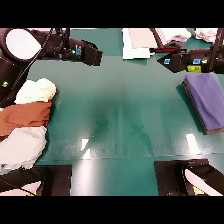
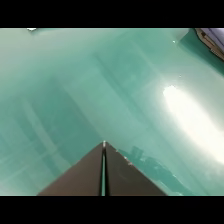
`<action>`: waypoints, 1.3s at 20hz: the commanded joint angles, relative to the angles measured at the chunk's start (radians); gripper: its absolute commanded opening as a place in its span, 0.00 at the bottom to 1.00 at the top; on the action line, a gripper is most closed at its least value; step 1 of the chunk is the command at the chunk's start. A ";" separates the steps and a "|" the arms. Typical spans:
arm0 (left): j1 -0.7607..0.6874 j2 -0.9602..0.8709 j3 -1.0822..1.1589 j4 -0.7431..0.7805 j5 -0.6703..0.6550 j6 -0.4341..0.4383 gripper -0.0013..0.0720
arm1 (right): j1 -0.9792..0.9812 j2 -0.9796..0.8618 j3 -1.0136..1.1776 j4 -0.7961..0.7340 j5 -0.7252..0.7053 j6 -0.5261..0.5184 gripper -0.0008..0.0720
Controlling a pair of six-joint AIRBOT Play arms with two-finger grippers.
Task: Fold the shirts.
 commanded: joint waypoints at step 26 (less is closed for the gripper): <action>0.640 -0.002 -0.339 0.322 -0.036 -0.062 0.86 | 0.002 0.001 0.001 0.000 -0.008 0.001 0.04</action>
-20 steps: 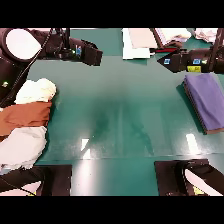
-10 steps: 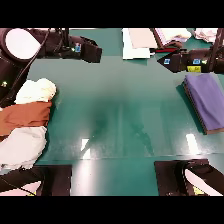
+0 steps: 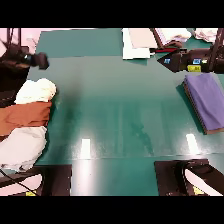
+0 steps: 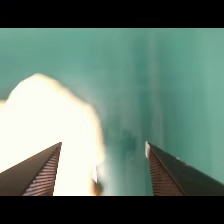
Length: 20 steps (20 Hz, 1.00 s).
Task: Fold the shirts.
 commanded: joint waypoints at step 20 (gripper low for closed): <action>0.039 0.289 0.124 0.003 0.177 0.086 0.06 | -0.037 0.001 0.256 0.000 -0.074 0.001 0.04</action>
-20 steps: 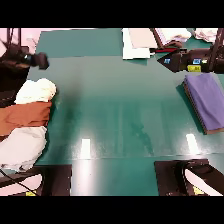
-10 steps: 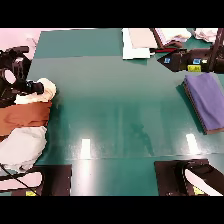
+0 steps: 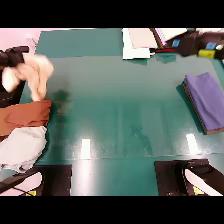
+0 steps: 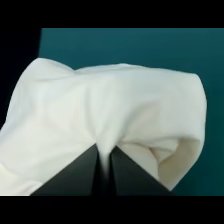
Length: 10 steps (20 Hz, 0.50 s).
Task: Fold the shirts.
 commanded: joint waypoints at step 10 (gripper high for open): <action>-0.692 0.047 0.237 -0.004 -0.207 0.085 0.06 | -0.190 0.001 0.339 0.000 0.040 0.000 0.04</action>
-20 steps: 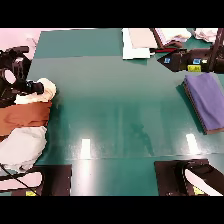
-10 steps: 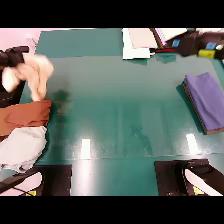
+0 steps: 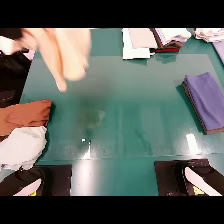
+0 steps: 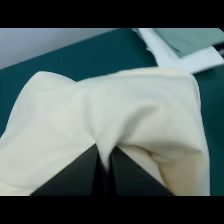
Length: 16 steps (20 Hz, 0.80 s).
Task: Fold the shirts.
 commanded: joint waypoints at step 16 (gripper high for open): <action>-0.031 -0.373 -0.299 -0.460 -0.028 -0.029 0.90 | -0.032 0.000 0.047 0.000 0.123 0.000 0.04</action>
